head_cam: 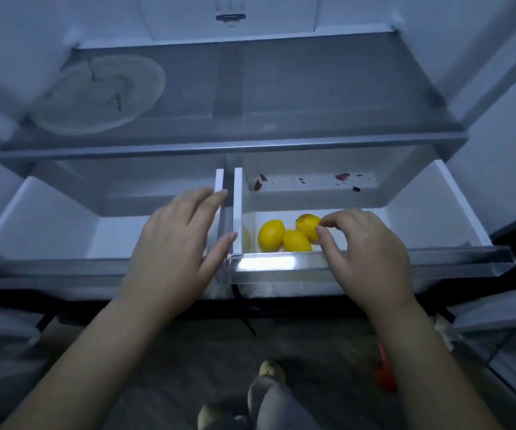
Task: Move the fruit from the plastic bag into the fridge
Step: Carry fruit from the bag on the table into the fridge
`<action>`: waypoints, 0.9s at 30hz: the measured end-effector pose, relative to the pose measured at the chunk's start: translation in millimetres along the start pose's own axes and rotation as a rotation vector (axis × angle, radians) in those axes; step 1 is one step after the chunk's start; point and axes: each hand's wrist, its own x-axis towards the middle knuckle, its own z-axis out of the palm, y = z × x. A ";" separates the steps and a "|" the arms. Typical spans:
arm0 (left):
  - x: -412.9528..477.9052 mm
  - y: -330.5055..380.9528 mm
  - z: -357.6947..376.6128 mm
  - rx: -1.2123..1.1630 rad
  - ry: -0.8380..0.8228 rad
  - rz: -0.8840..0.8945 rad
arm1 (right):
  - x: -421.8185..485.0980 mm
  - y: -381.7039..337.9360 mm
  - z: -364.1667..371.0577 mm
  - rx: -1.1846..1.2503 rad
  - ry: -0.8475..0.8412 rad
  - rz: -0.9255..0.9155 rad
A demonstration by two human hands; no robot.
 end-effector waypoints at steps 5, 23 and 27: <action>-47.1 -7.1 13.5 0.141 -0.188 -0.212 | -2.1 -39.9 16.6 0.001 -0.094 -0.107; -334.6 -39.4 -142.1 0.163 0.258 -0.618 | -133.0 -299.0 -37.4 0.188 -0.310 -0.808; -434.0 -44.4 -183.2 0.260 0.314 -0.811 | -185.9 -383.3 -56.4 0.277 -0.378 -1.076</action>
